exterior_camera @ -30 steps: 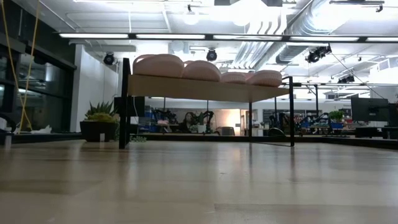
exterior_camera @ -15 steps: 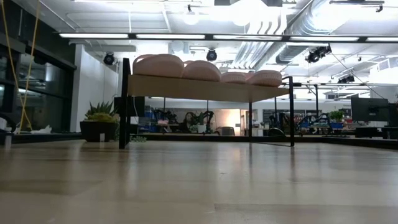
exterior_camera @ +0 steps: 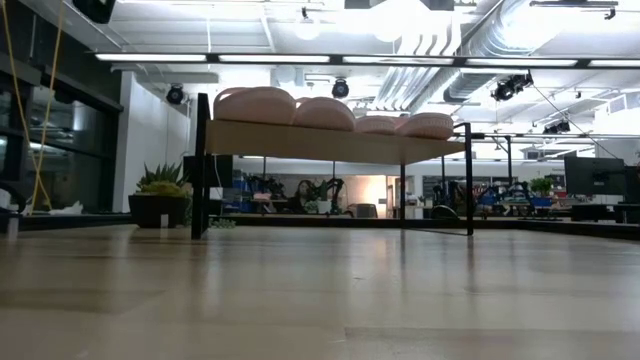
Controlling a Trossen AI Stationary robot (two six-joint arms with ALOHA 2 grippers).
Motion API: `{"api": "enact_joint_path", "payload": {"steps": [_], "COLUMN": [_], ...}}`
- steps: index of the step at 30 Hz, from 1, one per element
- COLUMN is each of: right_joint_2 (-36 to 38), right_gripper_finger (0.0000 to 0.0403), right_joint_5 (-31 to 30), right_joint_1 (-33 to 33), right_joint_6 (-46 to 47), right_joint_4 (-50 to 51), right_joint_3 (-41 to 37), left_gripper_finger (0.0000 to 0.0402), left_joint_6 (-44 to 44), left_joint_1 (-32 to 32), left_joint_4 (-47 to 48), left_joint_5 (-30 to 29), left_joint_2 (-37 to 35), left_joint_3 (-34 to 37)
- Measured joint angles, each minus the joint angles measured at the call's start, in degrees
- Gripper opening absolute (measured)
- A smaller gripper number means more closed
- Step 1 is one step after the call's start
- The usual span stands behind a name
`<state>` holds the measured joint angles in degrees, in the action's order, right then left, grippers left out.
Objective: Pick and place slides into the shelf
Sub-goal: Return to Home Position
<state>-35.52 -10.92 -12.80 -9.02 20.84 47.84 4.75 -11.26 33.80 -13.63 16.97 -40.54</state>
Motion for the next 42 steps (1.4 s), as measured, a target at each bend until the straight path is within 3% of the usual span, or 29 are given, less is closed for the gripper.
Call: {"api": "enact_joint_path", "payload": {"steps": [5, 14, 24, 42], "right_joint_2": [2.8, 14.8, 26.0, 35.1], "right_gripper_finger": [0.0177, 0.0177, 0.0177, 0.0177], "right_joint_5": [0.0, -2.6, -5.5, -3.4], "right_joint_1": [0.0, 0.0, 0.0, 0.0], "right_joint_6": [-0.5, -1.8, -3.0, -2.9], "right_joint_4": [-2.7, -9.1, -9.1, -8.1], "right_joint_3": [-4.3, -14.6, -22.3, -27.2], "left_gripper_finger": [0.0129, 0.0129, 0.0129, 0.0129], "left_joint_6": [0.1, 0.1, -0.4, -0.1], "left_joint_1": [0.0, 0.0, 0.0, 0.0], "left_joint_4": [-1.3, -4.4, -7.5, -7.0], "left_joint_5": [0.0, 0.1, -0.7, -1.1], "left_joint_2": [-2.6, -4.0, -4.2, -4.5], "left_joint_3": [3.4, 6.8, 10.6, 12.1]}}
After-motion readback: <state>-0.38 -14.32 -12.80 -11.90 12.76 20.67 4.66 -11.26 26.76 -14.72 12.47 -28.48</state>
